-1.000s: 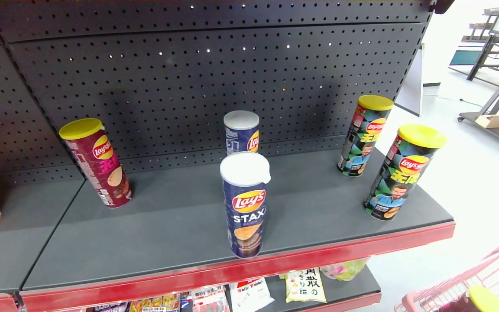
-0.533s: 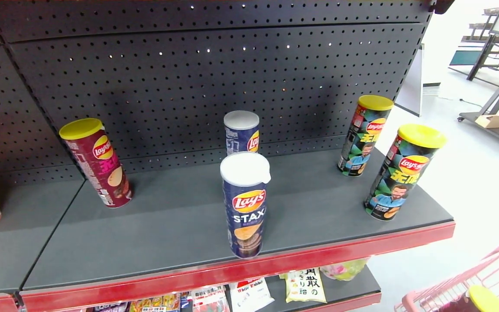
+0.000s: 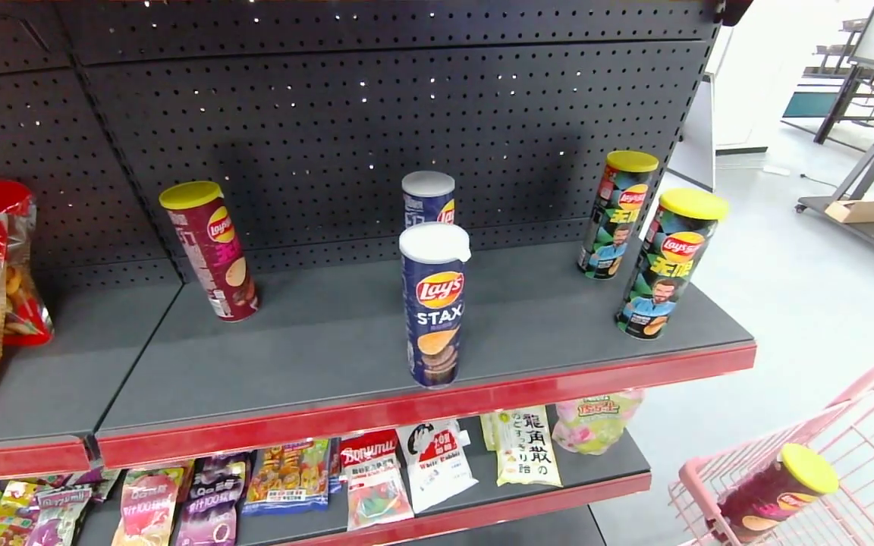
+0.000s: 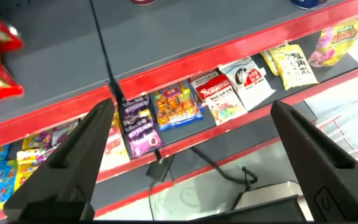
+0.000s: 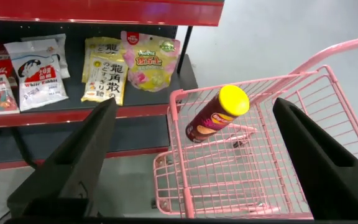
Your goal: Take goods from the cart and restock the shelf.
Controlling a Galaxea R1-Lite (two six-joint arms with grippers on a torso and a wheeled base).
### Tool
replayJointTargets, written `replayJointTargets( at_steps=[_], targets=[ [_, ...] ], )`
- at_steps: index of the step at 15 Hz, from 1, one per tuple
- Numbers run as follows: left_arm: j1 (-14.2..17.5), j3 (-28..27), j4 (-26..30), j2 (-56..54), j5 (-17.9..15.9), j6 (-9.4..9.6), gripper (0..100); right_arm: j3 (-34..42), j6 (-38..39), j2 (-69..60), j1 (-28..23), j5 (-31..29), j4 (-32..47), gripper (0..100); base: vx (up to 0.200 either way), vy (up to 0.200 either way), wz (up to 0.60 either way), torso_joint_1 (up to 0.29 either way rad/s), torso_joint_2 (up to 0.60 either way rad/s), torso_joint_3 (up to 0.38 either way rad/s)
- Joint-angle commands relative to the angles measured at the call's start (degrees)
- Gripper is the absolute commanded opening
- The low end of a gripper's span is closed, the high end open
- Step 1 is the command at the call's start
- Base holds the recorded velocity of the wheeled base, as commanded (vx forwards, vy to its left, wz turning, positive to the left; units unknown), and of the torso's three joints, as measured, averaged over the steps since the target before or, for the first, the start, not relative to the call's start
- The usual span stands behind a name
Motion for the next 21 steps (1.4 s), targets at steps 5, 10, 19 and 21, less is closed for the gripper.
replayJointTargets(
  at_steps=[5,10,19,21],
  targets=[
    [-0.11,0.09,0.09,-1.13,0.02,0.30,100,1.33,-1.64,-0.04,-0.04,0.00,0.01,100,0.000,0.000,-0.24,0.001,0.00,0.000],
    [-0.29,0.26,0.09,-0.95,-0.07,0.83,100,2.03,-1.73,-0.04,-0.04,0.00,0.01,100,0.000,0.000,-0.60,0.005,0.00,0.003],
    [-0.29,1.14,0.00,-2.18,-0.16,0.83,100,3.35,-1.73,0.05,-0.13,-0.09,-0.17,100,0.000,0.000,-0.27,0.002,0.00,0.002],
    [-0.29,1.84,0.00,-2.88,-0.16,0.83,100,3.61,-1.73,-0.39,-0.13,-0.09,-0.17,100,0.000,0.000,0.00,-0.057,0.13,0.072]
  ],
)
